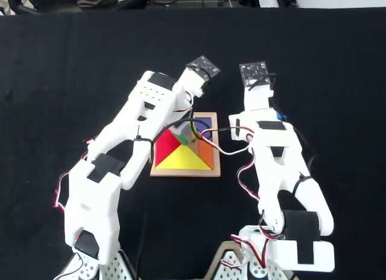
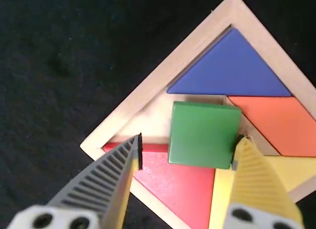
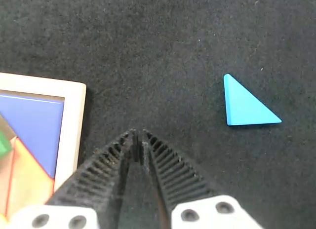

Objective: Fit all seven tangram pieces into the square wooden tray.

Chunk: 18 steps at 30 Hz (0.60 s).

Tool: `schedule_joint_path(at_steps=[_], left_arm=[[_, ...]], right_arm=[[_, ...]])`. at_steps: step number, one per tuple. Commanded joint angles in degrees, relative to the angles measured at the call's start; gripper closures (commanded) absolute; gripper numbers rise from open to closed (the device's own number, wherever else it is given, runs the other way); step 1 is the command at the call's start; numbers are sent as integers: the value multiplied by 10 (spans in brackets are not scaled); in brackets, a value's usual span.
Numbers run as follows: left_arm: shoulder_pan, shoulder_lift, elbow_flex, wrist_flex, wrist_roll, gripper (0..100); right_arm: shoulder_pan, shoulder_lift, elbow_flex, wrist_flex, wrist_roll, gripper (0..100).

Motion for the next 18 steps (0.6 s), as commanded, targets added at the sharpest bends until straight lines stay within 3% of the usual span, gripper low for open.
schedule_joint_path(at_steps=[1,18], left_arm=[[-4,-31,-6,-6,-4,698],[-13,-30,-8,-26,-4,698]], right_arm=[[18,-24,-2,-11,2,987],[18,-24,-2,-11,2,987]])
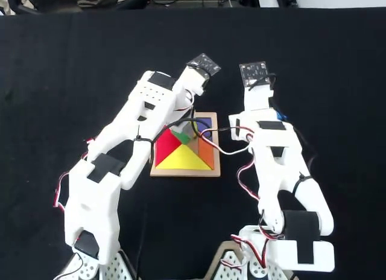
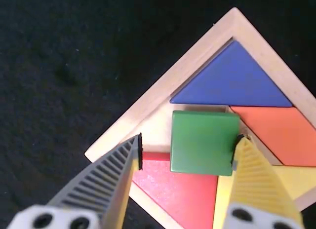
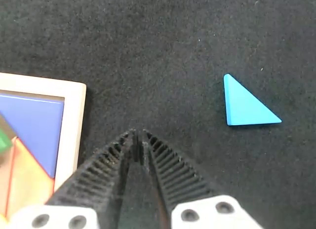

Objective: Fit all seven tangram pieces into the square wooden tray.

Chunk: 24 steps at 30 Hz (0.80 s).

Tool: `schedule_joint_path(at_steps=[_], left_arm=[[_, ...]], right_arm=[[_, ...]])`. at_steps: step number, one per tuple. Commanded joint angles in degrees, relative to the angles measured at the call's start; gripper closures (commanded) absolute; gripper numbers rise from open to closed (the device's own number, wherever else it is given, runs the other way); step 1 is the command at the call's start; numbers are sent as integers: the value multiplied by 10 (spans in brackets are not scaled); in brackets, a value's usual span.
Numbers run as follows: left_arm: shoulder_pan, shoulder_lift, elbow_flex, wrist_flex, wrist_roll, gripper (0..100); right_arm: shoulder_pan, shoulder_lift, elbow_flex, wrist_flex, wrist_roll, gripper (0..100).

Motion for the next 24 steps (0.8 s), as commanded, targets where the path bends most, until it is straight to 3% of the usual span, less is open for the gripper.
schedule_joint_path(at_steps=[1,24], left_arm=[[-13,-30,-8,-6,-4,698],[-39,-42,-17,-12,-4,698]], right_arm=[[18,-24,-2,-11,2,987],[18,-24,-2,-11,2,987]])
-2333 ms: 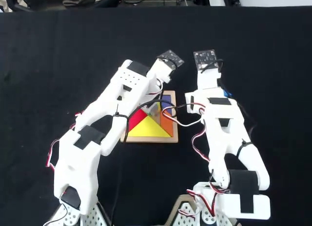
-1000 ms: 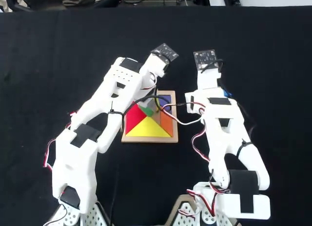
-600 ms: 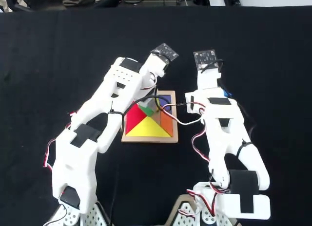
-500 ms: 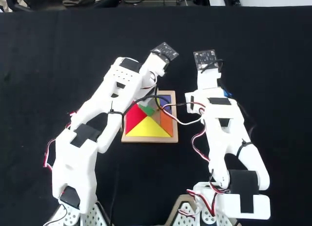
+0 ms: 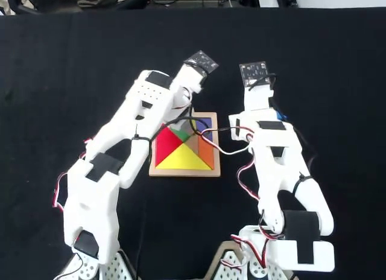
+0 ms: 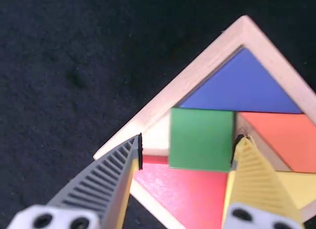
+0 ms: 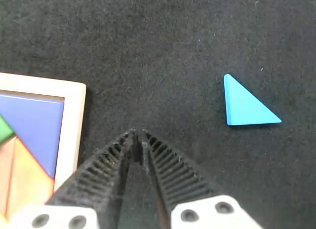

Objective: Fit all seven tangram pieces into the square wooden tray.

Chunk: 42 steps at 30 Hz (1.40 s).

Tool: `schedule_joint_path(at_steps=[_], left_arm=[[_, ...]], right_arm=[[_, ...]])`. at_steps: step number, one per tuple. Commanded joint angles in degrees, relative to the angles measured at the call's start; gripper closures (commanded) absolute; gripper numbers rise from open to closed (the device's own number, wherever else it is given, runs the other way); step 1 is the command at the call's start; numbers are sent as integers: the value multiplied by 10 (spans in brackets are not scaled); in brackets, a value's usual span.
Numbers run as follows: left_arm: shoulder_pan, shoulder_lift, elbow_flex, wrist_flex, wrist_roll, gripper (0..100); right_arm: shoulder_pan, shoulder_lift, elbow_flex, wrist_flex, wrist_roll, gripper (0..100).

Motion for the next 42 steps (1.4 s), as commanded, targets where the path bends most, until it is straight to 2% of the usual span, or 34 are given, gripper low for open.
schedule_joint_path(at_steps=[1,7,25,31,42], left_arm=[[-38,-46,-24,13,-4,698],[-71,-35,-14,26,-36,698],[-43,20,-22,3,-35,698],[-45,-31,-16,9,-34,698],[-47,-195,-17,108,-18,698]], right_arm=[[18,-24,-2,-11,2,987],[17,-24,-2,-11,2,987],[17,-24,-1,-11,2,987],[17,-24,-1,-11,2,987],[17,-24,-1,-11,2,987]])
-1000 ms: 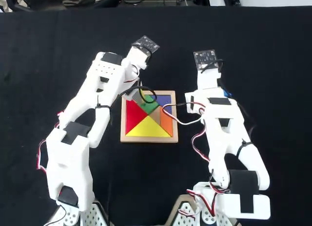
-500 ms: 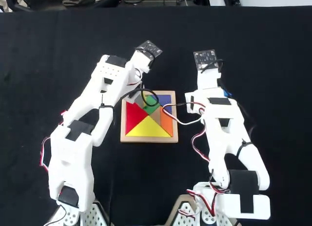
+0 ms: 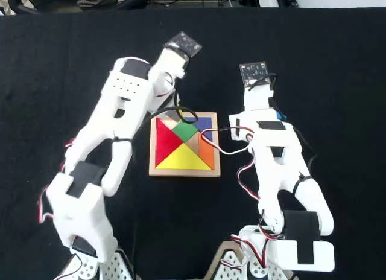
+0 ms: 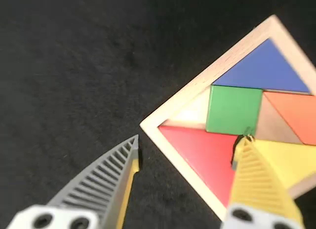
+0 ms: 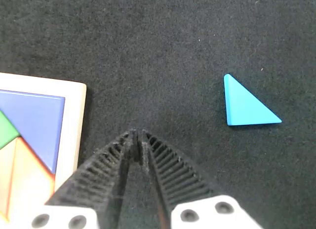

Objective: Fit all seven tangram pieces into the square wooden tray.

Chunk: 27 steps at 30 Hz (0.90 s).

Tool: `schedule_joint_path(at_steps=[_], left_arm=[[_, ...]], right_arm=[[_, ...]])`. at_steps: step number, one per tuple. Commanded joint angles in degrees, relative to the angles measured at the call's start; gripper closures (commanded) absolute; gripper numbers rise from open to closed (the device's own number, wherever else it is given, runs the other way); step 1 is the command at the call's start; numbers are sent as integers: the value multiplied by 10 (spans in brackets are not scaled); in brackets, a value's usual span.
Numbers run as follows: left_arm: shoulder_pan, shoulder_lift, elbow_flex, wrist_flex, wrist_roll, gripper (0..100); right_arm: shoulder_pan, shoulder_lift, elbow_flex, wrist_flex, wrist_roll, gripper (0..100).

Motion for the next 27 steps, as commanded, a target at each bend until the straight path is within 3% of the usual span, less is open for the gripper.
schedule_joint_path(at_steps=[1,7,13,19,27], left_arm=[[2,-111,-15,61,9,698],[-37,-217,6,124,76,698],[-77,-304,198,66,90,698],[-132,-431,451,-33,105,698],[-242,-605,697,-145,176,698]], right_arm=[[18,-24,-1,-11,2,987],[40,-27,-7,-11,-3,979],[62,-25,-75,56,16,841],[84,21,-189,168,183,830],[123,175,-333,234,440,828]])
